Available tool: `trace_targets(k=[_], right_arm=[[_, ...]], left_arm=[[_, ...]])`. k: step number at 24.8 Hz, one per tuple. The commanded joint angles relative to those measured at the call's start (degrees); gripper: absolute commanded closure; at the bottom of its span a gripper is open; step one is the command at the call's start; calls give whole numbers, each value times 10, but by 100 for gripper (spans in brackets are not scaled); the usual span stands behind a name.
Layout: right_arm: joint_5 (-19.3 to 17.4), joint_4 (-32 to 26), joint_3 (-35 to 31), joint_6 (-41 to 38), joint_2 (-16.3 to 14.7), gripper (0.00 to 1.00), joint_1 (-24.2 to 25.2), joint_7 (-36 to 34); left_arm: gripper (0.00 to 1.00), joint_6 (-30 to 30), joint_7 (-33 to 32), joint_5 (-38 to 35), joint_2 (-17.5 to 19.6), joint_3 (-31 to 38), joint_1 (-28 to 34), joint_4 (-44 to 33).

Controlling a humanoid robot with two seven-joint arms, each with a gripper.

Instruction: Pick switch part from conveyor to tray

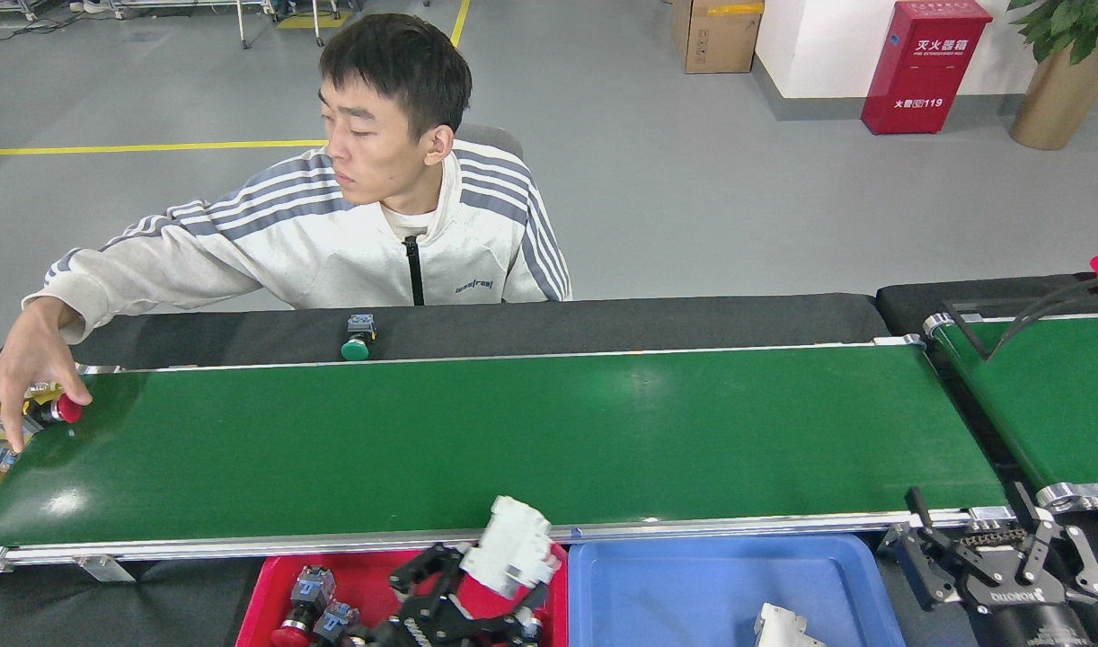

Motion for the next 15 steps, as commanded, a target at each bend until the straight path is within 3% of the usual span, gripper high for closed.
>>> trace_targets(k=[1,4,5,12,15], right_arm=[[-2,-1,-3,-2,-6,0,-4,-6],[-2,0,-3,-2,-4,0,-4,-5],[-2,0,-2,-2,-2,0,-3,-4],[1,2,12,3,51,0,-11,7],[1,0,18,12,81,0,-11,28]], left_arm=[[53,47,0,-3,-2,-34,-14,-8],[6,96,-5,-3,-3,-65,-27,-9],[2,106,-5,-3,-3,-69,-27,-9],[1,113,-2,0,-3,-56,-25,-11],[1,112,0,5,0,42,-26,-25]])
